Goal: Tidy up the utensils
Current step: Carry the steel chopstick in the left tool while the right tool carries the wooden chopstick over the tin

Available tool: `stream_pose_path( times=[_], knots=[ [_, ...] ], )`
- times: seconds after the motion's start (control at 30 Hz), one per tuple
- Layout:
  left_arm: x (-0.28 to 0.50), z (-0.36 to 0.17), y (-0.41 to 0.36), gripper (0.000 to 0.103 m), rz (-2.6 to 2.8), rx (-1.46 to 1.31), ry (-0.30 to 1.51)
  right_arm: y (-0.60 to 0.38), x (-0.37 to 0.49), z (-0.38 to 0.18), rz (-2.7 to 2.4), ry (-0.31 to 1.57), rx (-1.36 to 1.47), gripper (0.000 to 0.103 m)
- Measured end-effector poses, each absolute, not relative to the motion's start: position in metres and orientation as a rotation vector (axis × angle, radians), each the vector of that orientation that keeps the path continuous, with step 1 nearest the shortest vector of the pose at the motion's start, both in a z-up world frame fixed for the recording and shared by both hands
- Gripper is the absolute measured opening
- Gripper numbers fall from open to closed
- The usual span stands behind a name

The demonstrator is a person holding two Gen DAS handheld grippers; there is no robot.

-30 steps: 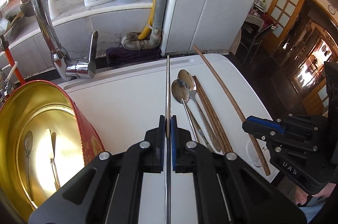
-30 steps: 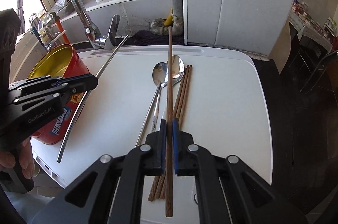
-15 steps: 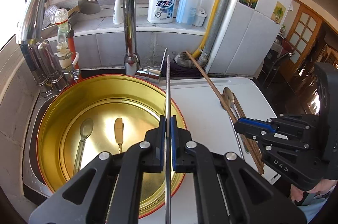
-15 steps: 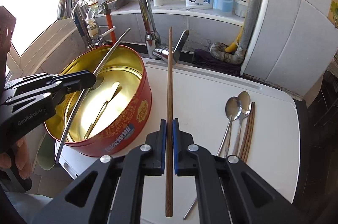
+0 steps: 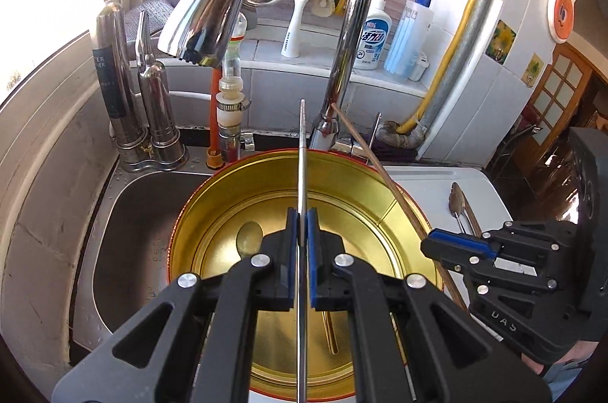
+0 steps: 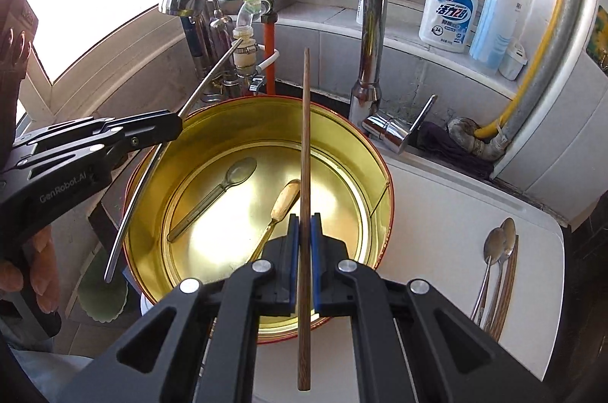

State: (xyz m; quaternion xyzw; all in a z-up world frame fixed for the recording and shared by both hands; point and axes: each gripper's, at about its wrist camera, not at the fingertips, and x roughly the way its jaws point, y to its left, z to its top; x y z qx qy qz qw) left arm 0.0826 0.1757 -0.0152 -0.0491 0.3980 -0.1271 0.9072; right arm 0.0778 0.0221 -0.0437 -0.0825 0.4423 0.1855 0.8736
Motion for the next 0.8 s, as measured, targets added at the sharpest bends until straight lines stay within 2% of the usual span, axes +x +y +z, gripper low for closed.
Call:
stream_pose_path(
  times=[0.8],
  knots=[
    [0.143,-0.093,0.188,0.005,-0.407,-0.137,1.021,0.060,0.111,-0.106,0.284,1.137,-0.087,0.007]
  ],
)
